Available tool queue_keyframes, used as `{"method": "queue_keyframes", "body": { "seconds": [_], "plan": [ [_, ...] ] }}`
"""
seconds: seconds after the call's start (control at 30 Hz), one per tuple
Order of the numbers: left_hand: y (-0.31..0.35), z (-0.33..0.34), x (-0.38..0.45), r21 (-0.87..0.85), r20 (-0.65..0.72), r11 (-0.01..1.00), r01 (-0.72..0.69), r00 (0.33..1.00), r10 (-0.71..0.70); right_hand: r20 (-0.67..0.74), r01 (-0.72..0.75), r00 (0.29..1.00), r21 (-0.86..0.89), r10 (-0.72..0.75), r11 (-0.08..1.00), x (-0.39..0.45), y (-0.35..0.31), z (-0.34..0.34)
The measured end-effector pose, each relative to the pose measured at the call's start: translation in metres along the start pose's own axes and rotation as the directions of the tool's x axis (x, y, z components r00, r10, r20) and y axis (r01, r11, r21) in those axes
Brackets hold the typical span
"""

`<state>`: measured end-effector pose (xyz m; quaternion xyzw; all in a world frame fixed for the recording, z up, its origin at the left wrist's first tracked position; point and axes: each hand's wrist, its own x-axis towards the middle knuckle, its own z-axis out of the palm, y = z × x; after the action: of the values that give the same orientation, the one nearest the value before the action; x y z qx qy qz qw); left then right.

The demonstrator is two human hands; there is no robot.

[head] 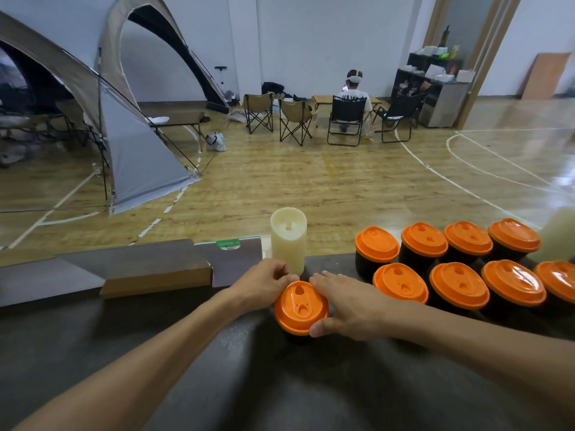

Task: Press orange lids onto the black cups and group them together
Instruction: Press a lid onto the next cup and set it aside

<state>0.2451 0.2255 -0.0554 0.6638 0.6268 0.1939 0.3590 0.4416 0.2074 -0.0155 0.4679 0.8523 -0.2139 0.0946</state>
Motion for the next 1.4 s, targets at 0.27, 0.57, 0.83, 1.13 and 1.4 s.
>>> {"method": "queue_keyframes", "body": {
  "seconds": [0.27, 0.57, 0.83, 1.13, 1.4],
  "plan": [
    [-0.019, 0.001, -0.062, -0.068, 0.159, 0.995, -0.077, 0.983, 0.087, -0.012, 0.036, 0.999, -0.179, -0.039, 0.983, -0.003, -0.008, -0.007],
    [0.027, 0.054, -0.1, 0.035, 0.036, 0.995, -0.092, 0.995, 0.09, -0.137, 0.091, 0.984, -0.148, -0.111, 0.985, -0.086, 0.024, -0.003],
    [0.159, 0.182, -0.067, -0.035, 0.189, 0.976, -0.214, 0.958, 0.216, -0.043, -0.211, 0.976, 0.024, 0.211, 0.977, -0.214, 0.151, -0.01],
    [0.283, 0.312, 0.002, -0.111, 0.236, 0.93, -0.351, 0.899, 0.368, -0.042, -0.453, 0.89, 0.023, 0.453, 0.891, -0.282, 0.306, -0.024],
    [0.298, 0.343, 0.029, -0.103, 0.246, 0.949, -0.297, 0.917, 0.314, -0.022, -0.478, 0.875, 0.119, 0.483, 0.871, -0.275, 0.349, -0.021]
  ]
}}
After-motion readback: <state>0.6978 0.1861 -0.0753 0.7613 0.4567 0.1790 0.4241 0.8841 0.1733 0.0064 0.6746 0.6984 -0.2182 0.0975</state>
